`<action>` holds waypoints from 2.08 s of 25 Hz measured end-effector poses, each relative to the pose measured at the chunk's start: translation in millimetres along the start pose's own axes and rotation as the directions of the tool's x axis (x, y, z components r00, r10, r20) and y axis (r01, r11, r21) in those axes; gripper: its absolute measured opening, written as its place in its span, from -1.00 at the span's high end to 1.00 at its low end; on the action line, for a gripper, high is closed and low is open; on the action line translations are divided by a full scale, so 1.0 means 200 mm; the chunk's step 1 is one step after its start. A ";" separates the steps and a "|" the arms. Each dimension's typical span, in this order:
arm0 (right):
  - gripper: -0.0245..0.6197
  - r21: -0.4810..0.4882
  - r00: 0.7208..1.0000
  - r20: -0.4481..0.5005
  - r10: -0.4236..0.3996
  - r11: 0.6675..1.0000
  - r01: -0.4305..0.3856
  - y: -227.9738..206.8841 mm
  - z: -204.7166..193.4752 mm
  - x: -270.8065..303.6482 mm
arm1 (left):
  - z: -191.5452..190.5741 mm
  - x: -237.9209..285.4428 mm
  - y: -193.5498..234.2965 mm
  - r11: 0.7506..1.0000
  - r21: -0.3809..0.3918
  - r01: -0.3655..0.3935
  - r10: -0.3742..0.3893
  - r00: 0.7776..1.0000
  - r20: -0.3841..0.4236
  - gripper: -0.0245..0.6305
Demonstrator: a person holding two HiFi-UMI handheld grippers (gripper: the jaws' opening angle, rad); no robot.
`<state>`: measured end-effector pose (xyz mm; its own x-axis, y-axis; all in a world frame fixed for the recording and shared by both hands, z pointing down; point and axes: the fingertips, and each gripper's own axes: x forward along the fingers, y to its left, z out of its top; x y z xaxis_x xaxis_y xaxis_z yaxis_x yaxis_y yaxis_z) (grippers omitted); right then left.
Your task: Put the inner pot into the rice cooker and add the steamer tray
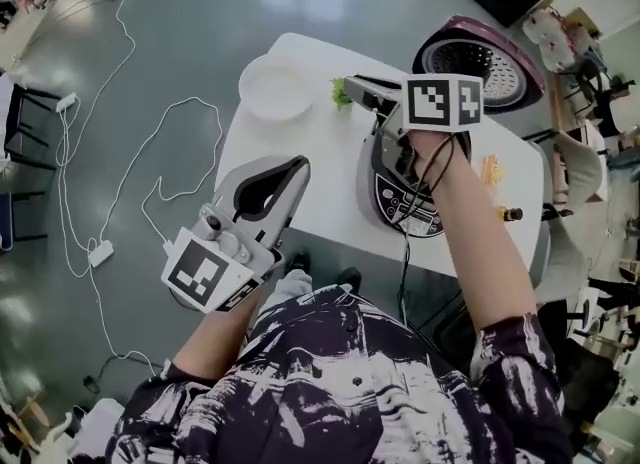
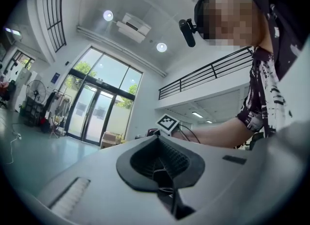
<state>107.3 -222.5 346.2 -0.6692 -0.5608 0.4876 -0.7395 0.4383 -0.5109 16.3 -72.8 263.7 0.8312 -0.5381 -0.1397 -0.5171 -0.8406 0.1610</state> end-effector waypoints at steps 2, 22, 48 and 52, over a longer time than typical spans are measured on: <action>0.57 0.038 0.999 -0.024 -0.043 0.998 0.044 -0.03 -0.03 0.22 | 0.00 -0.08 0.04 0.999 -0.006 -0.041 0.041 0.999 -0.001 0.91; 0.56 0.472 0.821 -0.394 -0.414 0.675 0.567 -0.87 -0.86 1.10 | -0.14 -0.83 0.45 0.929 -0.099 -0.357 0.352 0.933 -0.069 0.91; 0.89 0.342 0.913 -0.332 -0.237 0.872 0.351 -0.53 -0.65 1.11 | -0.12 -0.58 0.46 0.967 -0.055 -0.250 0.247 0.967 -0.061 0.91; 0.89 0.283 0.947 -0.267 -0.181 0.924 0.257 -0.36 -0.42 0.94 | -0.07 -0.38 0.43 0.986 -0.028 -0.165 0.163 0.985 -0.046 0.91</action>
<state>29.0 -300.6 533.4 -0.5187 -0.4229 0.7430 -0.8347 0.0624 -0.5471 -88.3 -103.3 301.2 0.7442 -0.6647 -0.0662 -0.6411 -0.7385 0.2089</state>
